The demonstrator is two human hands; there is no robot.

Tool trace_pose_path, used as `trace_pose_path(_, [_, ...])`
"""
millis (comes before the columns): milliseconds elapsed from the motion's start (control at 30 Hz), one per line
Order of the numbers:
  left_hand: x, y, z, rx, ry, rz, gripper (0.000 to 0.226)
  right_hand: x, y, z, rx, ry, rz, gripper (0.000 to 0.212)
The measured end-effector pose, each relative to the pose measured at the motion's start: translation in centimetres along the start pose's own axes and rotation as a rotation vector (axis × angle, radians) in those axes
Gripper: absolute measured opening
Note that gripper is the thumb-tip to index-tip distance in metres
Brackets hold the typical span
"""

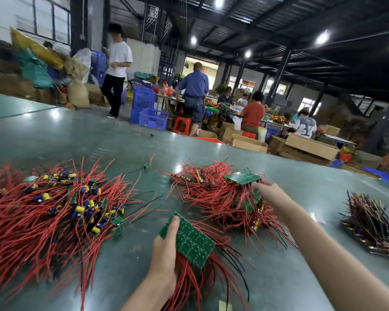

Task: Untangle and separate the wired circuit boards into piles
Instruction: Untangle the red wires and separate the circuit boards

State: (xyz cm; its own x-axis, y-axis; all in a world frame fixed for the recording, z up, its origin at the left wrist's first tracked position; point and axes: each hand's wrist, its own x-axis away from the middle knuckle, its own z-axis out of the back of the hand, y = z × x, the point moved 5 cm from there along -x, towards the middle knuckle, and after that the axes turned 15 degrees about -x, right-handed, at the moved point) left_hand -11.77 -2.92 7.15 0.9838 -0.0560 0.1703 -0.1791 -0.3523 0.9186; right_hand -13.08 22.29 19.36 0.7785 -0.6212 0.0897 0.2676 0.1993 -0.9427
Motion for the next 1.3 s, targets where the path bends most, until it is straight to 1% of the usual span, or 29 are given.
trace_pose_path(67, [-0.3,-0.3,0.1,-0.031,0.004,0.035,0.031,3.7,-0.3,-1.0,0.023,0.037,0.237,0.042])
trace_pose_path(100, [-0.3,-0.3,0.0,-0.046,-0.009,0.042,0.038,5.9,-0.2,-1.4,0.002,0.050,0.374,0.028])
trace_pose_path(133, [-0.3,-0.4,-0.1,-0.046,-0.014,0.047,0.045,8.1,0.0,-1.8,-0.016,0.050,0.467,0.013])
trace_pose_path(167, [-0.3,-0.5,-0.1,-0.037,-0.018,0.061,0.048,10.1,0.5,-2.5,-0.027,0.017,0.503,0.006])
trace_pose_path(200, [-0.1,-0.5,-0.1,-0.029,-0.017,0.075,0.047,11.6,1.3,-3.3,-0.026,-0.045,0.501,0.012])
trace_pose_path(233, [0.0,-0.4,-0.2,-0.007,-0.022,0.079,0.046,12.7,2.4,-4.3,-0.014,-0.124,0.459,0.019])
trace_pose_path(267, [0.1,-0.2,-0.2,0.013,-0.035,0.074,0.047,13.4,3.5,-5.4,0.010,-0.194,0.392,0.023])
trace_pose_path(300, [0.1,-0.1,-0.4,0.030,-0.061,0.067,0.050,13.6,4.8,-6.3,0.029,-0.229,0.316,0.023])
trace_pose_path(367, [0.3,0.1,-0.6,0.045,-0.086,0.059,0.055,13.7,6.5,-7.1,-0.005,-0.209,0.220,0.018])
trace_pose_path(400, [0.6,0.1,-0.6,0.063,-0.078,0.068,0.055,13.7,7.1,-7.2,-0.065,-0.181,0.194,0.016])
trace_pose_path(467, [0.9,0.0,-0.9,0.126,-0.112,0.095,0.057,13.7,7.6,-7.4,-0.229,-0.134,0.148,0.013])
trace_pose_path(533, [1.3,0.3,-1.2,0.152,-0.164,0.083,0.054,13.5,7.9,-7.6,-0.375,-0.106,0.114,0.019])
trace_pose_path(567, [1.4,0.4,-1.4,0.152,-0.188,0.067,0.053,13.6,8.0,-8.0,-0.431,-0.118,0.096,0.023])
trace_pose_path(633, [1.6,0.5,-1.7,0.144,-0.239,0.048,0.053,13.9,8.1,-8.7,-0.544,-0.204,0.072,0.026])
trace_pose_path(667, [1.7,0.6,-1.9,0.132,-0.259,0.036,0.054,14.2,7.9,-8.8,-0.601,-0.243,0.067,0.024])
trace_pose_path(733, [1.9,0.7,-2.3,0.111,-0.325,0.014,0.054,14.4,7.6,-8.1,-0.673,-0.256,0.082,0.019])
trace_pose_path(833, [2.4,0.3,-2.7,0.079,-0.402,0.008,0.040,14.0,7.6,-6.6,-0.666,-0.214,0.159,0.014])
trace_pose_path(933, [2.6,0.1,-2.7,0.038,-0.374,0.014,0.040,14.0,7.5,-6.5,-0.656,-0.215,0.212,0.016])
trace_pose_path(1033, [2.3,0.8,-2.3,-0.017,-0.370,-0.071,0.038,13.9,7.1,-6.3,-0.611,-0.193,0.285,0.017])
trace_pose_path(1100, [2.3,1.1,-2.2,-0.010,-0.378,-0.091,0.037,13.5,7.1,-5.8,-0.596,-0.161,0.318,0.016])
trace_pose_path(1167, [2.3,1.0,-2.1,0.066,-0.375,-0.062,0.037,13.4,7.3,-5.6,-0.591,-0.153,0.313,0.014])
trace_pose_path(1233, [2.3,0.8,-1.8,0.140,-0.343,-0.024,0.034,13.7,7.6,-6.1,-0.602,-0.180,0.277,0.010])
trace_pose_path(1300, [2.2,0.7,-1.5,0.149,-0.333,-0.006,0.027,14.0,7.8,-6.8,-0.626,-0.212,0.229,0.012])
